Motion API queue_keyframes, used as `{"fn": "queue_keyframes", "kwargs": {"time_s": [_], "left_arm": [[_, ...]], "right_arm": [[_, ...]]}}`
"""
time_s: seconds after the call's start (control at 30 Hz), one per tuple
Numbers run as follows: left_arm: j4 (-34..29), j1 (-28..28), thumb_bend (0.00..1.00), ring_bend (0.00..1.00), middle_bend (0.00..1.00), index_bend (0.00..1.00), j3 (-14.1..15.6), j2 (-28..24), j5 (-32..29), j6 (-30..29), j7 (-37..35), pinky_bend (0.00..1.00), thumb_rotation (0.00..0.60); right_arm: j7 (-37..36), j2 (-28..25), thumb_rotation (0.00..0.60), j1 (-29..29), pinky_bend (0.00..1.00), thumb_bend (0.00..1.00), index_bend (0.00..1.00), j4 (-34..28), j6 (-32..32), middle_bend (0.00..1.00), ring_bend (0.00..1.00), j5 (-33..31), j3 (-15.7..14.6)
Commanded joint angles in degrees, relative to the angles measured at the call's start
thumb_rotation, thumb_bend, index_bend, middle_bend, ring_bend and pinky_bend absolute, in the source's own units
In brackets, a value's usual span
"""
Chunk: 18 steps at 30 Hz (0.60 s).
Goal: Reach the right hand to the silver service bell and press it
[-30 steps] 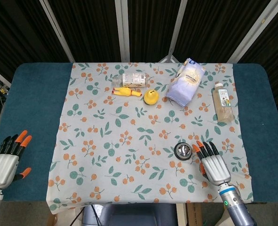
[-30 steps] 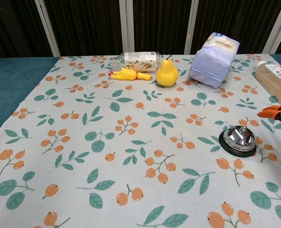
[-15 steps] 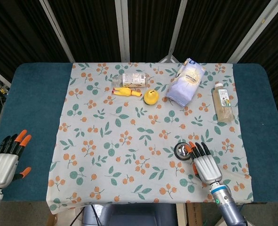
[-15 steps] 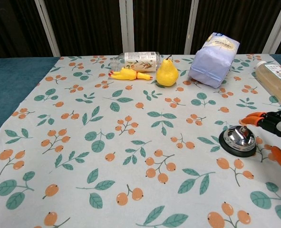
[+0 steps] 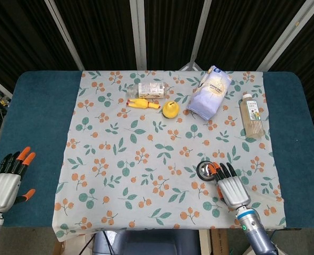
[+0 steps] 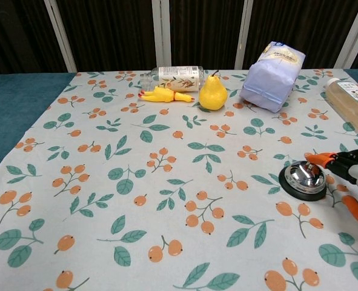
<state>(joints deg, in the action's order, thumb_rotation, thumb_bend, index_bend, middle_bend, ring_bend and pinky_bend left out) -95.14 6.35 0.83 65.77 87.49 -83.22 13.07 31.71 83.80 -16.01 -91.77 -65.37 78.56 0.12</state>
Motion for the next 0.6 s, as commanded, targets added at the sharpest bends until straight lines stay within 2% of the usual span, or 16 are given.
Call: {"fn": "queue_keyframes", "kwargs": {"time_s": [0.03, 0.27, 0.47, 0.53, 0.6], "left_arm": [[-0.18, 0.03, 0.05, 0.00, 0.00, 0.00, -0.06, 0.00, 0.07, -0.01, 0.12, 0.00, 0.600], [-0.20, -0.04, 0.05, 0.00, 0.00, 0.00, -0.12, -0.02, -0.09, 0.06, 0.17, 0.00, 0.600], [-0.36, -0.04, 0.05, 0.00, 0.00, 0.00, -0.32, 0.07, -0.25, 0.08, 0.15, 0.00, 0.600], [-0.43, -0.04, 0.05, 0.00, 0.00, 0.00, -0.36, 0.06, -0.36, 0.14, 0.27, 0.00, 0.600], [-0.52, -0.04, 0.05, 0.00, 0.00, 0.00, -0.40, 0.04, -0.41, 0.14, 0.38, 0.00, 0.600]], "right_arm": [[1.01, 0.41, 0.600, 0.07, 0.00, 0.76, 0.00, 0.64, 0.56, 0.00, 0.00, -0.64, -0.72], [0.64, 1.03, 0.600, 0.19, 0.00, 0.76, 0.00, 0.60, -0.91, 0.00, 0.00, -0.43, -0.28], [-3.40, -0.88, 0.600, -0.40, 0.00, 0.76, 0.00, -2.28, -3.77, 0.00, 0.00, 0.74, 2.83], [-4.64, -2.43, 0.600, -0.48, 0.00, 0.72, 0.00, -4.22, -4.54, 0.00, 0.00, 0.99, 3.73], [-5.71, -4.66, 0.600, -0.31, 0.00, 0.60, 0.00, -6.21, -6.02, 0.00, 0.00, 1.94, 4.50]]}}
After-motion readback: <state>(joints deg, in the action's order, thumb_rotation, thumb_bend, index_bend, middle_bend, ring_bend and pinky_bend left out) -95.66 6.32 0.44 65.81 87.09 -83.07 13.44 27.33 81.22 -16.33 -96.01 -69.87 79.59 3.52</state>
